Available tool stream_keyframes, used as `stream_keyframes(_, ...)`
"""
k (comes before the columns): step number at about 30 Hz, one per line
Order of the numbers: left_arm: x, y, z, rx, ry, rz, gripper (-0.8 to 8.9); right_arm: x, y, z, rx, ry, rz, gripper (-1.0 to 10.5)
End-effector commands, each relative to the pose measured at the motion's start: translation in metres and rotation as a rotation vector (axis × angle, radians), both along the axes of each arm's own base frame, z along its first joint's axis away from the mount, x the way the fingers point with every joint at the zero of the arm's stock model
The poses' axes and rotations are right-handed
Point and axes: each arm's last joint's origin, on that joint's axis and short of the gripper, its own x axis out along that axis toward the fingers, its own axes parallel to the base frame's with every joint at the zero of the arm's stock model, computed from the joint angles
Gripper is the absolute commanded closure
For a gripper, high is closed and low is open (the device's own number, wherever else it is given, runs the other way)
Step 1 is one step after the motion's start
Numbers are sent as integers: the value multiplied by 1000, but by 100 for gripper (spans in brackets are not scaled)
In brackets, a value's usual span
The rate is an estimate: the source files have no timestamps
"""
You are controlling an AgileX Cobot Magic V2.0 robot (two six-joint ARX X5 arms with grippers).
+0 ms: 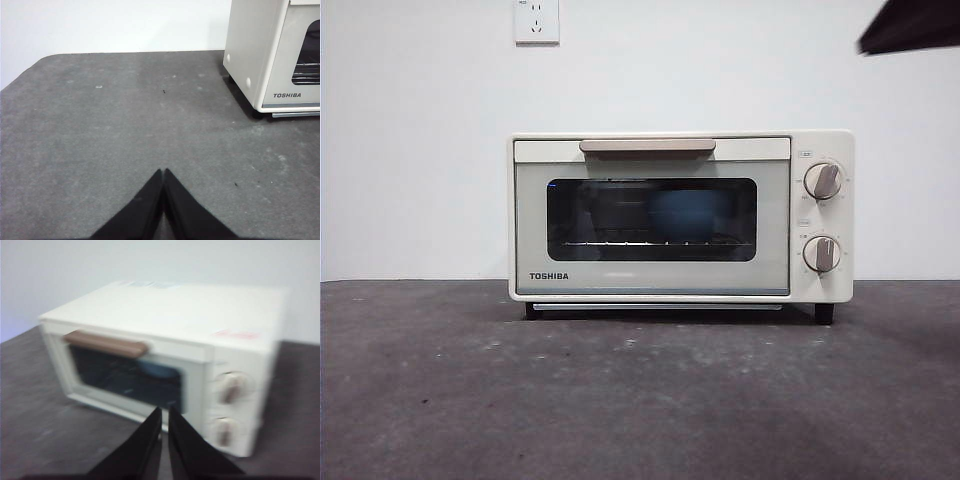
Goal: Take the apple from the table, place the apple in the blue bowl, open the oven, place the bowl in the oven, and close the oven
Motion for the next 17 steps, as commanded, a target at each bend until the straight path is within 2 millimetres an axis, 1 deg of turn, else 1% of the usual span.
stream_keyframes(1,1,0,-8,-4,25,0,806,-8,-12,3,-72,-60,-32,942)
stream_keyframes(3,1,0,-8,-4,26,0,806,-14,-20,0,-81,-84,-47,942)
stream_keyframes(7,1,0,-8,-4,26,0,806,-27,-36,-19,-101,-129,-169,942)
stream_keyframes(10,1,0,-8,-4,26,0,806,-35,-44,-43,-102,-168,-256,942)
stream_keyframes(13,1,0,-8,-4,26,0,806,-41,-47,-68,-95,-209,-288,942)
stream_keyframes(17,1,0,-8,-4,26,0,806,-45,-48,-92,-93,-222,-304,942)
